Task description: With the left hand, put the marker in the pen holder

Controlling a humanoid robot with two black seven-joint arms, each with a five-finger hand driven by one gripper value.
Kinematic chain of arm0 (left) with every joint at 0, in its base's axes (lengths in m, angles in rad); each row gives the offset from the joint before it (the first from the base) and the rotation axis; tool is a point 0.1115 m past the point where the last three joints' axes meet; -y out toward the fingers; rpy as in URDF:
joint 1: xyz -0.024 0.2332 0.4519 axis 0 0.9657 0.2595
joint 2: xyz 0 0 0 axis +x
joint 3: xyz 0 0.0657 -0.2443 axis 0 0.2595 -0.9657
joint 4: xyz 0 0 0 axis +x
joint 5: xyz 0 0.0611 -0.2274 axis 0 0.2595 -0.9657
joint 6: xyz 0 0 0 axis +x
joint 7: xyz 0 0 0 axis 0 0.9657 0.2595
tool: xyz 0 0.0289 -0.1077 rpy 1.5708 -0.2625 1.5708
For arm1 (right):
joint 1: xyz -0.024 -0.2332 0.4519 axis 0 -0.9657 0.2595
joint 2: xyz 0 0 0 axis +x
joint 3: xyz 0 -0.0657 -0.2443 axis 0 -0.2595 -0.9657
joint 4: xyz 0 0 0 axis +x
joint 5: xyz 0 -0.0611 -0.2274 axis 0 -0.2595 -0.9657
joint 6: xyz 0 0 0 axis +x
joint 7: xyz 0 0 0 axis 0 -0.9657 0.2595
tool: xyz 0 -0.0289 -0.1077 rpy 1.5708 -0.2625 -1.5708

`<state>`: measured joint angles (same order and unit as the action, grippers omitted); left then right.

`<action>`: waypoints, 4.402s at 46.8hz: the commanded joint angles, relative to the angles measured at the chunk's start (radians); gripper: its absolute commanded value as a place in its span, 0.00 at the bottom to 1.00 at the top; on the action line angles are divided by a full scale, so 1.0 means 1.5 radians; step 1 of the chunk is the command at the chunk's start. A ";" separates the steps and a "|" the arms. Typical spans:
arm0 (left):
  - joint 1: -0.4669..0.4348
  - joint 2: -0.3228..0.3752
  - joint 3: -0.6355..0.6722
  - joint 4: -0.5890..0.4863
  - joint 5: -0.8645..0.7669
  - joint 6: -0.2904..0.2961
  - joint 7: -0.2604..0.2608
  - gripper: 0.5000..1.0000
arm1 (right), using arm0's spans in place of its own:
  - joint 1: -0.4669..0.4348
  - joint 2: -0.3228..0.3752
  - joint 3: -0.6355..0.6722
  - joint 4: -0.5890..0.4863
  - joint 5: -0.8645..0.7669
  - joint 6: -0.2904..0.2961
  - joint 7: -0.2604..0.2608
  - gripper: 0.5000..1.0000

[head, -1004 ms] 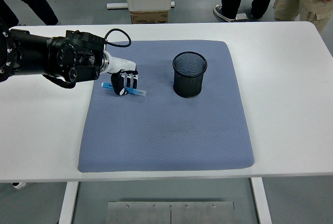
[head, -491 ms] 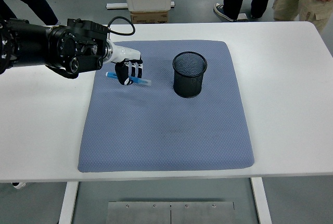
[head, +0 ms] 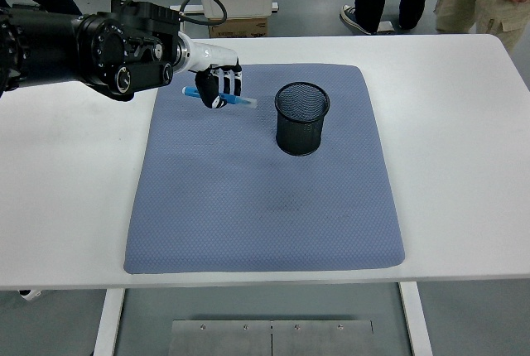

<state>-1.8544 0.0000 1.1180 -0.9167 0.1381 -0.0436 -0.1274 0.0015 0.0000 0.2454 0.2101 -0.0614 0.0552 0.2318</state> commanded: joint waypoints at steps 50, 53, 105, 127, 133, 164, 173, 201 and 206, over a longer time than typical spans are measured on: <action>-0.019 0.000 -0.183 0.022 -0.002 -0.002 0.003 0.09 | 0.000 0.000 0.000 0.000 0.000 0.000 0.000 1.00; -0.018 0.000 -0.192 0.022 -0.002 -0.002 0.003 0.09 | 0.000 0.000 0.000 0.000 0.000 0.000 0.000 1.00; 0.064 0.000 -0.329 0.019 -0.096 -0.003 -0.006 0.08 | 0.000 0.000 0.000 0.000 0.000 0.000 0.000 1.00; 0.075 0.000 -0.328 0.021 -0.108 0.000 -0.026 1.00 | 0.000 0.000 0.000 0.000 0.000 0.000 0.000 1.00; 0.069 0.000 -0.329 0.021 -0.109 0.001 -0.026 1.00 | 0.000 0.000 0.000 0.000 0.000 0.000 0.000 1.00; 0.209 0.031 -0.519 0.156 -0.097 0.033 -0.027 1.00 | 0.000 0.000 0.000 0.000 0.000 0.000 0.000 1.00; 0.255 0.068 -0.549 0.186 -0.090 0.035 -0.027 1.00 | 0.000 0.000 0.000 0.000 0.000 0.000 0.000 1.00; 0.523 0.187 -0.911 0.202 -0.095 0.015 -0.027 1.00 | 0.000 0.000 0.000 0.000 0.000 0.000 0.001 1.00; 0.545 0.198 -0.929 0.202 -0.093 0.016 -0.027 1.00 | 0.000 0.000 0.000 0.000 0.000 0.000 0.000 1.00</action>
<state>-1.0505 0.2874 -0.2611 -0.6135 -0.0043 -0.0213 -0.1670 0.0014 0.0000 0.2455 0.2103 -0.0614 0.0552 0.2317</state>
